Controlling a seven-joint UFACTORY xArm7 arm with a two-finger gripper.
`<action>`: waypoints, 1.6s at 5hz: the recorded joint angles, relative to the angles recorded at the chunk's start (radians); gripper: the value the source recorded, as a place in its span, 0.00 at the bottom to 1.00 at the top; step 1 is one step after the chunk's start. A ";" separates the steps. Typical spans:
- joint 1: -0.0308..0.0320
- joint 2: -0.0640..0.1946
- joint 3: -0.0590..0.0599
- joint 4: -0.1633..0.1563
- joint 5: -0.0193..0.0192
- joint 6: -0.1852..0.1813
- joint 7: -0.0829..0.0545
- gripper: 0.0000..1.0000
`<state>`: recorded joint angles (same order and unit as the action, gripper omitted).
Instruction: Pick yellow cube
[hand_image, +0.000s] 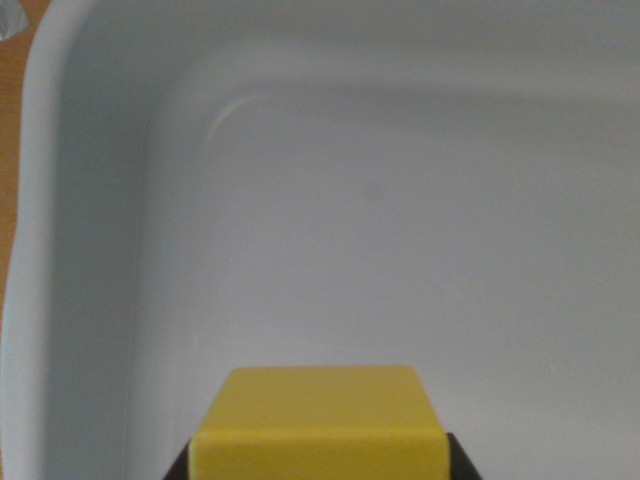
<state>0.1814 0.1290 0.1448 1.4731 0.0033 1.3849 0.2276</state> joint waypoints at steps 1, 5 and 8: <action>0.0000 0.000 0.000 0.000 0.0000 0.000 0.000 1.00; -0.0014 -0.023 0.002 0.043 0.0040 0.066 -0.002 1.00; -0.0024 -0.041 0.003 0.075 0.0071 0.116 -0.003 1.00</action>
<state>0.1790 0.0876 0.1475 1.5482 0.0104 1.5011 0.2245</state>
